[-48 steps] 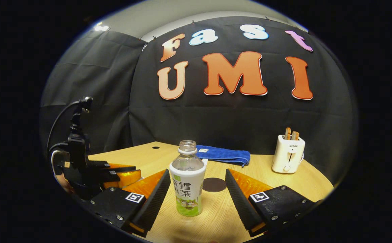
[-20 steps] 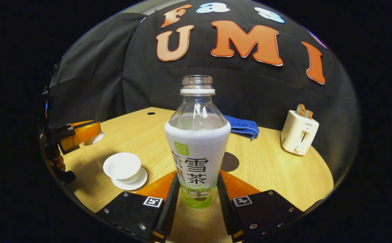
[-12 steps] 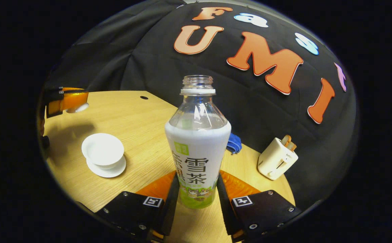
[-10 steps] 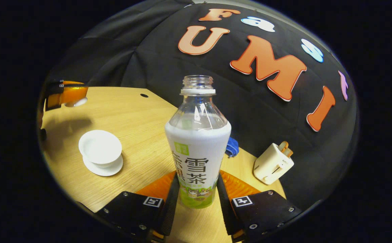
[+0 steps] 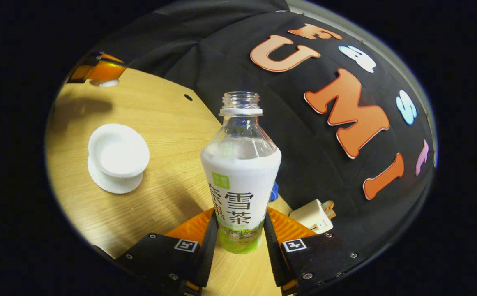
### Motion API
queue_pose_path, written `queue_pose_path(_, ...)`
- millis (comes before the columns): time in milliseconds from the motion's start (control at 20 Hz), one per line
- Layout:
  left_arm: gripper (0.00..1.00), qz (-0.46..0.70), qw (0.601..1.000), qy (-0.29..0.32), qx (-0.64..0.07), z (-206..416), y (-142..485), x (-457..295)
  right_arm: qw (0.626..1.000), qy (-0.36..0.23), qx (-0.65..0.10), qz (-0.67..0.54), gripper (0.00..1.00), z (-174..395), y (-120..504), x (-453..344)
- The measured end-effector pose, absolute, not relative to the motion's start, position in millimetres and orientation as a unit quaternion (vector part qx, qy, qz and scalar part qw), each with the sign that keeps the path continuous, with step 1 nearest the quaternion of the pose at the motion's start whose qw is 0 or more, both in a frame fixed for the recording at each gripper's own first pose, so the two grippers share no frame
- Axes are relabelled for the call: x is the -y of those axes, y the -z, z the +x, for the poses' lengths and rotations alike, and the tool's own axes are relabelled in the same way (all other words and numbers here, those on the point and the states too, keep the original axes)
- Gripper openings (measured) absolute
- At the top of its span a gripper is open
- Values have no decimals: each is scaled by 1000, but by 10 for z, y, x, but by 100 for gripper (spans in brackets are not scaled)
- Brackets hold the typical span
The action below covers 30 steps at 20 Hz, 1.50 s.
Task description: Open the teacup lid with one hand, grasp the water bottle and pour water into the teacup with the other hand; after pouring, place the water bottle on the coaster and then close the teacup lid.
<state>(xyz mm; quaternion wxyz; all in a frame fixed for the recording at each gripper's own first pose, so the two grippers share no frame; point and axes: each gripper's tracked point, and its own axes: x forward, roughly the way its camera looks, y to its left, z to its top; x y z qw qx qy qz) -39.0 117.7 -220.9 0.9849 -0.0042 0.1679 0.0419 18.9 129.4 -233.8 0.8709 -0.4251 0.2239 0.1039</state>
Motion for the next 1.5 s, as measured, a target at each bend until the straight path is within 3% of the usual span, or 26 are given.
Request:
queue_pose_path(800, 27, -7, 985, -48, -167, -449, 2203, -1312, 747, -112, -79, -650, 60, 346, 2188, -1550)
queue_pose_path(850, 30, -7, 985, -50, -167, -460, 2210, -1332, 738, -110, -69, -662, 60, 361, 2164, -1553)
queue_pose_path(1100, 30, -2, 984, -60, -166, -493, 2192, -1394, 687, -104, -18, -719, 60, 436, 2076, -1625)
queue_pose_path(1500, 30, 0, 984, -64, -168, -531, 2181, -1438, 650, -116, 22, -751, 59, 418, 2028, -1721)
